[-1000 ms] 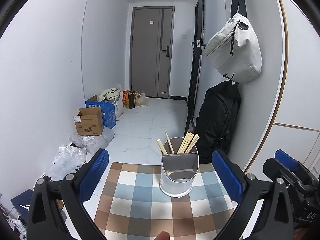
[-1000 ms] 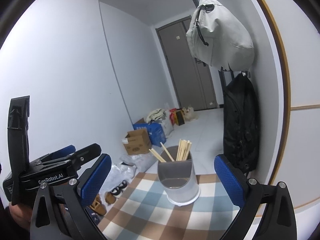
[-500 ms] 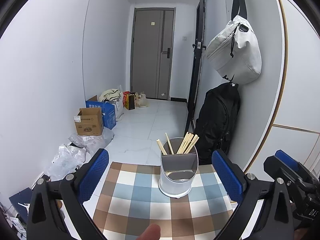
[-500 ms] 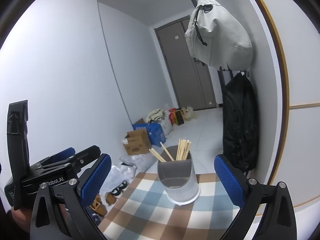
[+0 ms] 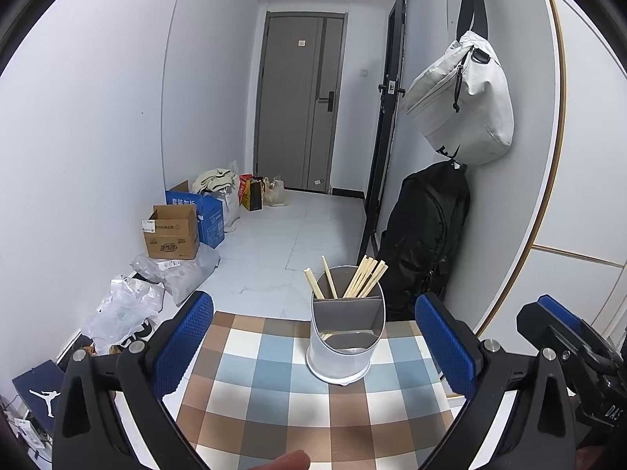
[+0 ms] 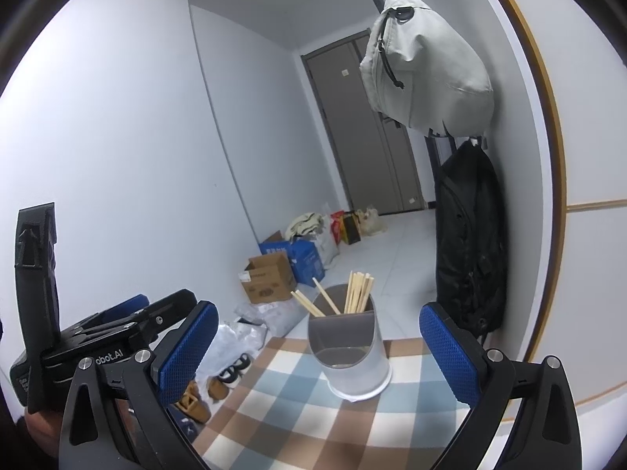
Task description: Organize utensils
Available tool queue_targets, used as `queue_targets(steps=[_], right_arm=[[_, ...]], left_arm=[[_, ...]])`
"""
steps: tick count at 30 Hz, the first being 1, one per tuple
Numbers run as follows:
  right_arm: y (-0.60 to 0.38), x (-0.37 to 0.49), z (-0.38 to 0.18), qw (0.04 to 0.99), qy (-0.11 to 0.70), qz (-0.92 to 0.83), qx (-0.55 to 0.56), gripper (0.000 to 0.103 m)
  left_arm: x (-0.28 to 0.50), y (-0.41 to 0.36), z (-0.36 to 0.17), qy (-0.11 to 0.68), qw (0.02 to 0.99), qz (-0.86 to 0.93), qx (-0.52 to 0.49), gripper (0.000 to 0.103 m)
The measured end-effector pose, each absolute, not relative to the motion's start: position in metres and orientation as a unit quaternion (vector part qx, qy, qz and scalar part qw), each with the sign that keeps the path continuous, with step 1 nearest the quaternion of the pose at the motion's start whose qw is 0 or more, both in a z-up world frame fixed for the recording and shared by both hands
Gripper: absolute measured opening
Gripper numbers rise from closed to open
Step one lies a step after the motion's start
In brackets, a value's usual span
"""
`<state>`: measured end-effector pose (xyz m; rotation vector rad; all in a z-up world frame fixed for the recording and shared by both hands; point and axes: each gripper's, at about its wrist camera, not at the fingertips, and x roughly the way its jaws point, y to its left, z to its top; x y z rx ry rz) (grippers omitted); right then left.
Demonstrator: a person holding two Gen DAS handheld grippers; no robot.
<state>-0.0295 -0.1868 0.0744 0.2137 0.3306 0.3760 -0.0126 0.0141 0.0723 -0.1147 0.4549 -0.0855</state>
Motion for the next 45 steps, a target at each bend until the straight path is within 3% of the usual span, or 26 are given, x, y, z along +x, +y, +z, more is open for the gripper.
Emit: queue_targets(steps=[45], right_arm=[[-0.187,-0.025,0.072,0.961,0.172,0.188,0.104,0.103]], left_arm=[[-0.006,0.012,0.062,0.236,0.969,-0.037,-0.061,0.100]])
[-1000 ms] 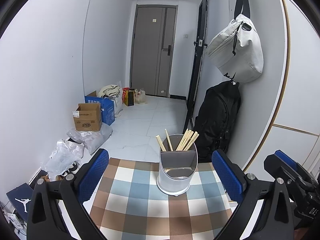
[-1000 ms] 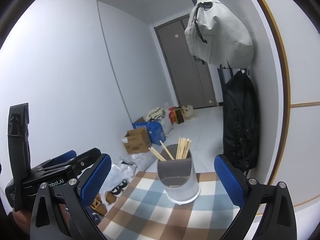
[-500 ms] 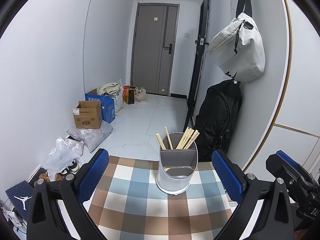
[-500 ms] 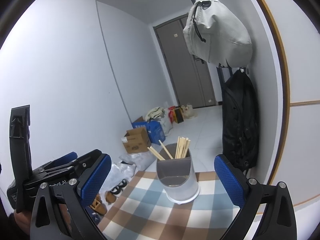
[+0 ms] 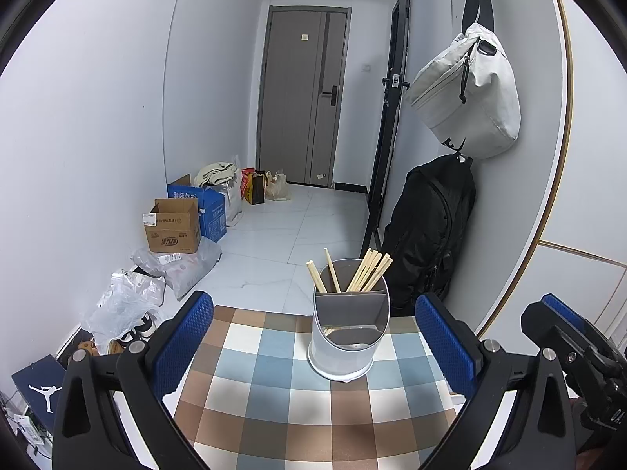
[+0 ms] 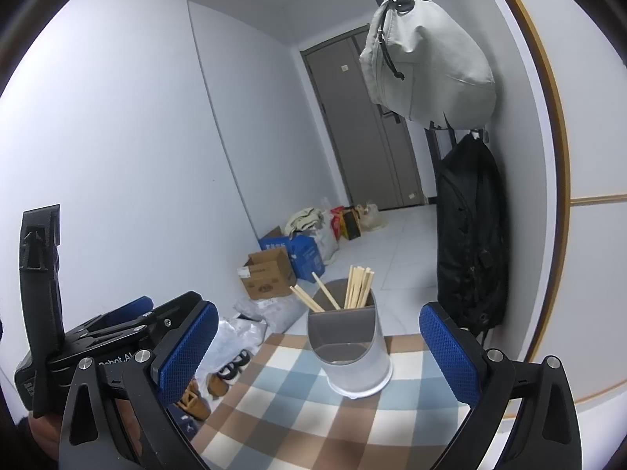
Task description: Organize utensils
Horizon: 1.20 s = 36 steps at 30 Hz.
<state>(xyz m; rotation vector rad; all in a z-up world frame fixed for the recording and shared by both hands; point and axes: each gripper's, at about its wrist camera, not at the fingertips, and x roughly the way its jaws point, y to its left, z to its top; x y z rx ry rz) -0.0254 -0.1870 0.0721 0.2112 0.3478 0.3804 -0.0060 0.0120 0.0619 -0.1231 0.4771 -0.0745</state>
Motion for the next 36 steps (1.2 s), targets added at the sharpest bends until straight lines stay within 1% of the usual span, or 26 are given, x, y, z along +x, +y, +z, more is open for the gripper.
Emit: queue_targets(steps=[20,36], right_arm=[[-0.185,-0.021,0.068,0.960,0.175,0.193,0.104,0.103],[-0.191,-0.014,0.059,0.956,0.177,0.201,0.117,0.103]], left_arm=[[-0.004,0.013,0.061,0.238,0.969,-0.043,-0.057,0.100],[0.007,0.013,0.049,0.245,0.967,-0.041,-0.053,0.100]])
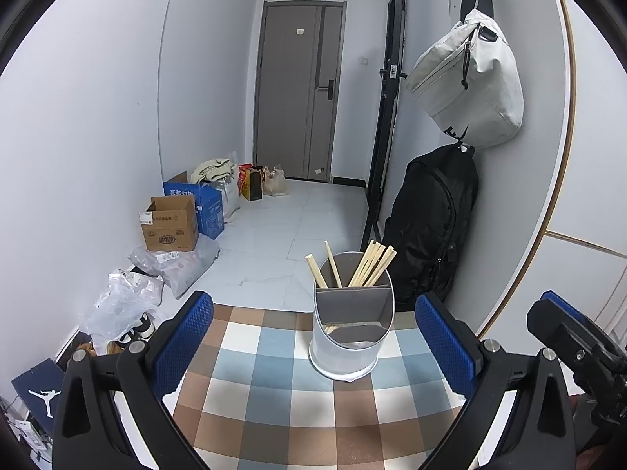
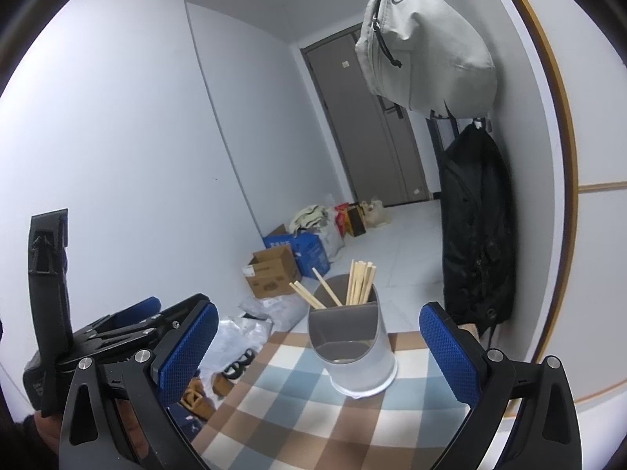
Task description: Organize utensils
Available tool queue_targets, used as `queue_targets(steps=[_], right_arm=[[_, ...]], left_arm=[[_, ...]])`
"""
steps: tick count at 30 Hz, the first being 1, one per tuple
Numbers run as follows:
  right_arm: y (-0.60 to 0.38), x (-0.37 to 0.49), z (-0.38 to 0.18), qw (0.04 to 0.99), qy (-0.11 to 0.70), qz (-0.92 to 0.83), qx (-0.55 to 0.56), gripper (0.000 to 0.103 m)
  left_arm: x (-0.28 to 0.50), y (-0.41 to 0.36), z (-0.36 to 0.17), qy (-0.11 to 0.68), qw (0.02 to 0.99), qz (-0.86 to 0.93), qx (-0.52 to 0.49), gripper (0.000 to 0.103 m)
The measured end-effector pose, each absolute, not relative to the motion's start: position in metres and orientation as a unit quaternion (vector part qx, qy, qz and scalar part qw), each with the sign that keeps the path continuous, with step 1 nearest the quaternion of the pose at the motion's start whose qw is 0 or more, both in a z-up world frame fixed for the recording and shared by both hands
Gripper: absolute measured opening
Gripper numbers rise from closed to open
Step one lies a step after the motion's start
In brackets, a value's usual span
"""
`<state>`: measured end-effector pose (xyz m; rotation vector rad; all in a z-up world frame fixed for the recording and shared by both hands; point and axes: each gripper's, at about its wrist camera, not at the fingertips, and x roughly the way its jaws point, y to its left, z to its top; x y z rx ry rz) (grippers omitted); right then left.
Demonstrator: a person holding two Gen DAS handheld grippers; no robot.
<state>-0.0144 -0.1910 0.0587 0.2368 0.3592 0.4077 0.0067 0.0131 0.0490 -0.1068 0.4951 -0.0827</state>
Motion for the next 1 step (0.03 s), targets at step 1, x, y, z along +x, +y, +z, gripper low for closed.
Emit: queue_targets(steps=[1], right_arm=[[-0.1909,-0.0128,0.0568,0.956,0.178,0.200,0.116,0.103]], left_arm=[[0.0083,0.0133,0.0475,0.246,0.967,-0.041,-0.054,0.100]])
